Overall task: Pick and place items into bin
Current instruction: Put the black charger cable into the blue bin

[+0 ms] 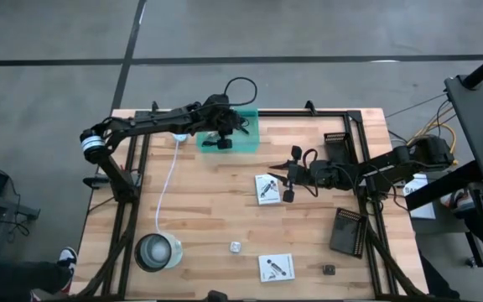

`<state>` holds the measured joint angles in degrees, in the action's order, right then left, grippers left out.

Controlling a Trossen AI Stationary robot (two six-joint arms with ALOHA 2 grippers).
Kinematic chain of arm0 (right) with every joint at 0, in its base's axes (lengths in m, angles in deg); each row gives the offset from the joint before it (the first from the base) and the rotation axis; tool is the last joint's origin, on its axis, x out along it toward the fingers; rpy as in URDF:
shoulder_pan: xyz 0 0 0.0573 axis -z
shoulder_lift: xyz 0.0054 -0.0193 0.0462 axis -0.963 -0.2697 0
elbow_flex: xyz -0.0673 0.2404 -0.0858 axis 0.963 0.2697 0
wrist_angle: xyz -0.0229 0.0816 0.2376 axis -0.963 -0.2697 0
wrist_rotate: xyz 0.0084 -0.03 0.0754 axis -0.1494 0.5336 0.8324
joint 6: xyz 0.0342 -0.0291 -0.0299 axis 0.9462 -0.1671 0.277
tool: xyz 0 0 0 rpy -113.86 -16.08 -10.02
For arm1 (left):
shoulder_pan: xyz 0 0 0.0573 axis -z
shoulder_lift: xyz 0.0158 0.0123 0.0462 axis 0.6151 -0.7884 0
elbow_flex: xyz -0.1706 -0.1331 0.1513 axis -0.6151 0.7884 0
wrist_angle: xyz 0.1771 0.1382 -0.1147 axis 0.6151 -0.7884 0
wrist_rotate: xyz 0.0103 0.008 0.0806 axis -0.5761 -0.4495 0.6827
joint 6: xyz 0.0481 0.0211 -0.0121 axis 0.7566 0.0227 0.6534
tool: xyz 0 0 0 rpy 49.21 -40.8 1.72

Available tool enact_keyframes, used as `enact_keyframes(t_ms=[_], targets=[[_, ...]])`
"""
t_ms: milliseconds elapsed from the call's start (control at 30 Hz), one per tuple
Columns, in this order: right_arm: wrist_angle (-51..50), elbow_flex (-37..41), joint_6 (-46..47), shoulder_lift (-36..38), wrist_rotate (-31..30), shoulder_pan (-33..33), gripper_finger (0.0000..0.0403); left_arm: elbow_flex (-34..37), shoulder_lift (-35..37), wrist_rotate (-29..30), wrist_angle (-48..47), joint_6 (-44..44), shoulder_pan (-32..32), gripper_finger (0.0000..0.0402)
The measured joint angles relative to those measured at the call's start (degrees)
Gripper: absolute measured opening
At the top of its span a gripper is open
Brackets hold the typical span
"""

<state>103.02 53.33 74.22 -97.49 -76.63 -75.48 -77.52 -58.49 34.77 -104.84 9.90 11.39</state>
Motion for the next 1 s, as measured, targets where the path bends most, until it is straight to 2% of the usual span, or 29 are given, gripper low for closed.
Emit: enact_keyframes(t_ms=[367,500,600,700,867,933,1000], targets=[[-0.1,0.0,-0.6,0.0,0.0,0.0,0.0078,-0.5,0.0,4.3,0.1,-0.2,0.1,0.0218],[-0.1,0.0,-0.6,0.0,0.0,0.0,0.0081,-1.1,1.5,10.4,0.1,-3.0,0.5,0.0242],[-0.2,0.0,-0.6,0.0,0.0,0.0,0.0081,-0.7,4.5,10.5,0.2,-4.7,0.6,0.0243],[-0.4,0.0,-0.6,0.0,0.0,0.0,0.0077,0.9,8.6,5.0,0.1,-6.4,0.8,0.0240],[-0.4,0.0,-1.5,0.0,0.0,0.1,0.0070,5.1,14.6,-20.0,2.8,-9.3,0.8,0.0232],[-0.6,0.1,-3.5,0.0,0.0,0.1,0.0068,6.7,16.4,-23.7,2.6,-10.3,1.3,0.0229],[-0.6,0.1,-5.3,-0.4,-1.2,0.6,0.0068,7.7,18.0,-23.8,3.2,-10.7,1.6,0.0228]])
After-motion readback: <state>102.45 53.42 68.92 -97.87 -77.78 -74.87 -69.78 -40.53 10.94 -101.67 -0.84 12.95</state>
